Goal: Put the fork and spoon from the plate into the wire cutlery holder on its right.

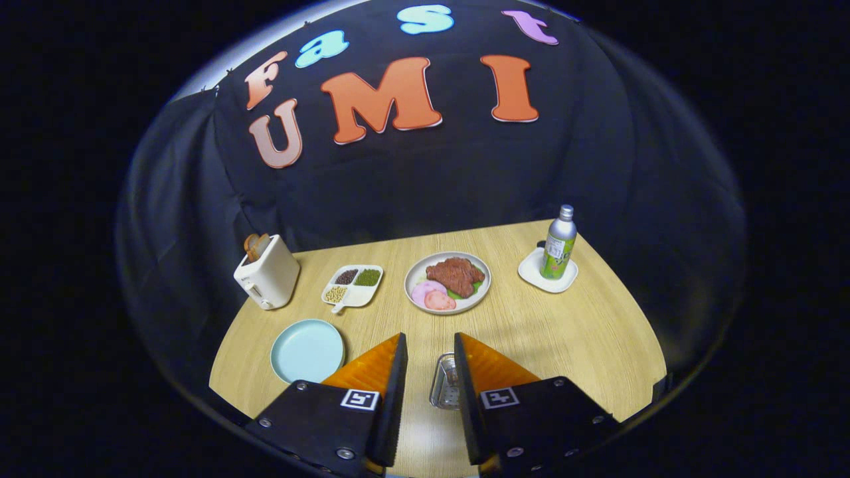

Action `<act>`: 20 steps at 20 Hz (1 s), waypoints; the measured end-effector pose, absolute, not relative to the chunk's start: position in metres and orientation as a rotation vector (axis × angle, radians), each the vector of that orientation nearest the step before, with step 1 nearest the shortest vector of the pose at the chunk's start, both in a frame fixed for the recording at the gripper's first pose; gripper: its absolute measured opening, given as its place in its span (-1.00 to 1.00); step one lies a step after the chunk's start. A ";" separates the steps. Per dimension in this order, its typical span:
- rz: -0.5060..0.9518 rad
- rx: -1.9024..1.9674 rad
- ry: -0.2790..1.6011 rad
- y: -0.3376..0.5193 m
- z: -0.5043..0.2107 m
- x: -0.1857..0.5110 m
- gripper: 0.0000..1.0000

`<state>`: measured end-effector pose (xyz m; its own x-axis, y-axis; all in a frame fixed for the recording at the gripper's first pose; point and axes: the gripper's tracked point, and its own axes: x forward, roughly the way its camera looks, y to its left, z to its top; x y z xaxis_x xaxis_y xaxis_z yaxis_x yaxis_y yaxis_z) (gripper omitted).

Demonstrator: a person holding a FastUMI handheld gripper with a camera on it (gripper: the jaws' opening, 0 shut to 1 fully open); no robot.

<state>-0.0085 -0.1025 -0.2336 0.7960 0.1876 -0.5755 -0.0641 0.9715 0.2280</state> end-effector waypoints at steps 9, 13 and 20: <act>0.185 0.168 0.290 -0.108 -0.145 0.013 0.28; 0.157 0.101 0.154 -0.108 -0.103 0.019 0.29; 0.100 0.093 -0.001 -0.082 -0.050 0.033 0.68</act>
